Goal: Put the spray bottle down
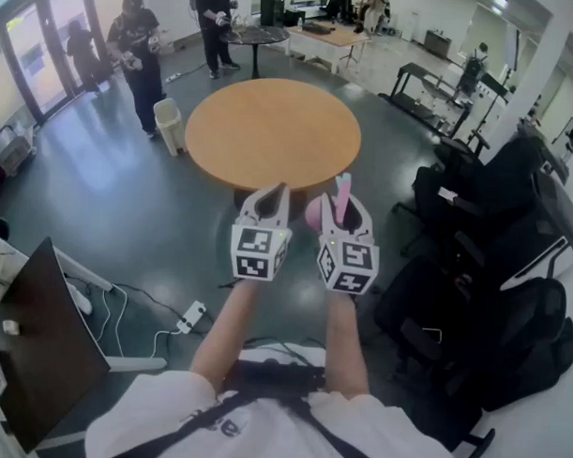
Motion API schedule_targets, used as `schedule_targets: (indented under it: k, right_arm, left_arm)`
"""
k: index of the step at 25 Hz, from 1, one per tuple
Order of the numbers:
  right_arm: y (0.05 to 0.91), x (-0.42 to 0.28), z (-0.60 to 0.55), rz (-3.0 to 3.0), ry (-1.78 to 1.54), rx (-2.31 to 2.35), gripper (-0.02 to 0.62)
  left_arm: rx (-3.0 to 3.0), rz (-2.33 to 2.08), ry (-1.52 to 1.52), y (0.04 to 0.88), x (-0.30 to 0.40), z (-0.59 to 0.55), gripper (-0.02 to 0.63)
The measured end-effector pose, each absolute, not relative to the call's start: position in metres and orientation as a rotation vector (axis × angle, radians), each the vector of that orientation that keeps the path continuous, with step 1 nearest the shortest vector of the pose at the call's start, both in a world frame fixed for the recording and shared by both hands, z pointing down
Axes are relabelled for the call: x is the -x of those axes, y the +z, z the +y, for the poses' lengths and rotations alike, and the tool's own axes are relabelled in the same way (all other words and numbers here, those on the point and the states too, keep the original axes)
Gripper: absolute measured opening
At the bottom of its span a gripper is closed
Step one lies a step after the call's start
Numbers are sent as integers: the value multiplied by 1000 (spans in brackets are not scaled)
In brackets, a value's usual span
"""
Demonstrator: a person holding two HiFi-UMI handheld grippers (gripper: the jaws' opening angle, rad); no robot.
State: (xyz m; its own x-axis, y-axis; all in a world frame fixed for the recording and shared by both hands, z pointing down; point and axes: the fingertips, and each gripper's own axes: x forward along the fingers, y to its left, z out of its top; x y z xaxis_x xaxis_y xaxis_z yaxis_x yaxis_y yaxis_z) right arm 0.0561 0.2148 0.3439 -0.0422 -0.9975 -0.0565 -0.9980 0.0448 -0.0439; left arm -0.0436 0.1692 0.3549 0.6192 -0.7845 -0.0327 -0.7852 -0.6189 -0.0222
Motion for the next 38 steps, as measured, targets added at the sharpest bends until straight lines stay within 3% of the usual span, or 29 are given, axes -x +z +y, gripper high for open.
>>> schedule_targets:
  k: [20, 38]
  right_arm:
    - [368, -50, 195, 2238, -137, 2007, 163]
    - [362, -62, 6, 2338, -91, 1937, 163]
  left_arm:
    - [2888, 1398, -25, 392, 59, 167, 11]
    - [2880, 1408, 43, 376, 26, -41, 11]
